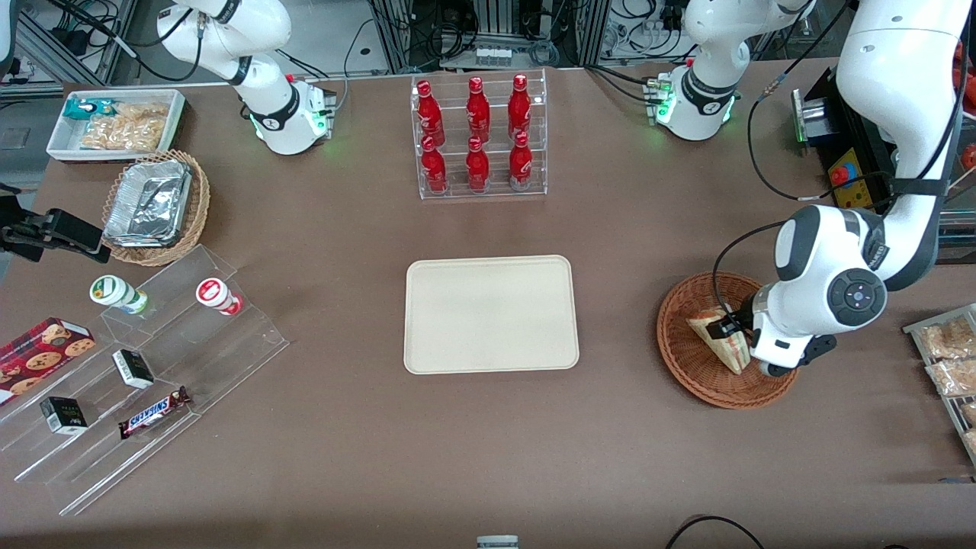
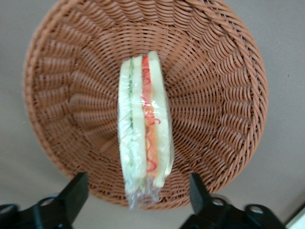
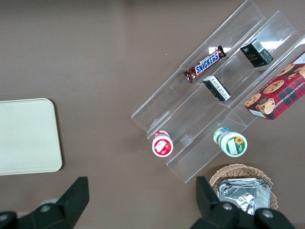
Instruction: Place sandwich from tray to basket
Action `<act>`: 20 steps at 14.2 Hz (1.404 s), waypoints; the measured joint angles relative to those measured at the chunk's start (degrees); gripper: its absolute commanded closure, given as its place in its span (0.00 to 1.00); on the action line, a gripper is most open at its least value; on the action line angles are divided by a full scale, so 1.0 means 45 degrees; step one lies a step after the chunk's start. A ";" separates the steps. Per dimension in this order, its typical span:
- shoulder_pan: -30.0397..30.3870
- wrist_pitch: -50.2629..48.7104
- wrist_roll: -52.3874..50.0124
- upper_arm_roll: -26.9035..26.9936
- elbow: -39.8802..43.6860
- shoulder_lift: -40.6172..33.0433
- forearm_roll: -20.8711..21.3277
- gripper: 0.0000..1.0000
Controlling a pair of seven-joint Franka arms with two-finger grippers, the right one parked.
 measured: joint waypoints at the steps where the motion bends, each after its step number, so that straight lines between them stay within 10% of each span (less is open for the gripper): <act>1: 0.0001 -0.0508 0.0023 -0.0003 0.0243 -0.0228 0.0000 0.00; 11: -0.0010 -0.7191 0.3358 -0.0088 0.1190 -0.5459 -0.0711 0.00; 20: -0.0061 -0.9611 0.5363 -0.0165 0.4205 -0.4737 -0.0949 0.00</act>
